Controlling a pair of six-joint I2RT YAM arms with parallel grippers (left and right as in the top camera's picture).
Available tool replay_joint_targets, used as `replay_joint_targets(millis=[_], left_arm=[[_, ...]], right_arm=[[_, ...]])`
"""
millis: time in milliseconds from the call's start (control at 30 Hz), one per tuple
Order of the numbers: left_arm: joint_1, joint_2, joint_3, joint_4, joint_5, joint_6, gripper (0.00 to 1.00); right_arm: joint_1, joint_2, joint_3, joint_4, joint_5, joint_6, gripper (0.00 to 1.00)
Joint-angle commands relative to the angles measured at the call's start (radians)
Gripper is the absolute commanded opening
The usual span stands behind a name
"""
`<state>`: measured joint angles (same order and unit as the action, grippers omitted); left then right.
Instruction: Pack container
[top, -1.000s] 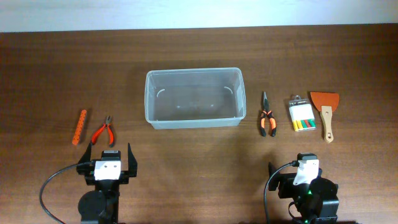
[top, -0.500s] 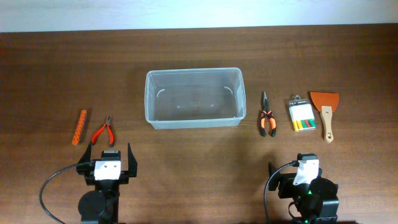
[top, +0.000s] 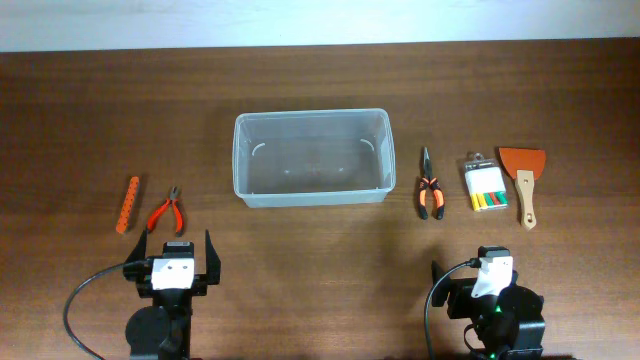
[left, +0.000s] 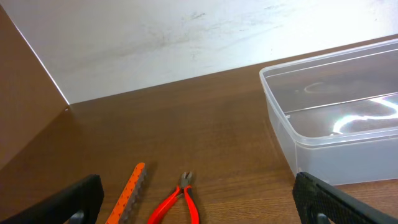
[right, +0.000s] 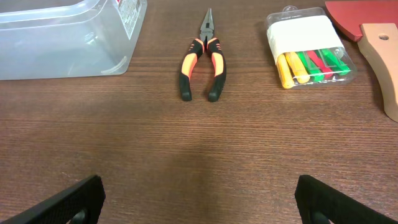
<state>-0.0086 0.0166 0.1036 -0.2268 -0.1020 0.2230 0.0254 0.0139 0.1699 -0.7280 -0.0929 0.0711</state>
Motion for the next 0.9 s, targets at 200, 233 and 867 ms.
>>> replay_joint_targets(millis=[200, 233, 867], left_arm=[[-0.005, -0.011, -0.006, 0.001, 0.008, -0.006, 0.99], [-0.005, -0.011, -0.006, 0.002, 0.008, -0.006, 0.99], [-0.005, -0.011, -0.006, 0.016, 0.009, -0.006, 0.99]], right_arm=[[-0.009, -0.010, -0.006, 0.002, -0.005, 0.000, 0.98], [-0.009, -0.010, -0.006, 0.003, -0.005, 0.000, 0.98], [-0.009, -0.010, -0.006, 0.003, 0.025, -0.015, 0.98]])
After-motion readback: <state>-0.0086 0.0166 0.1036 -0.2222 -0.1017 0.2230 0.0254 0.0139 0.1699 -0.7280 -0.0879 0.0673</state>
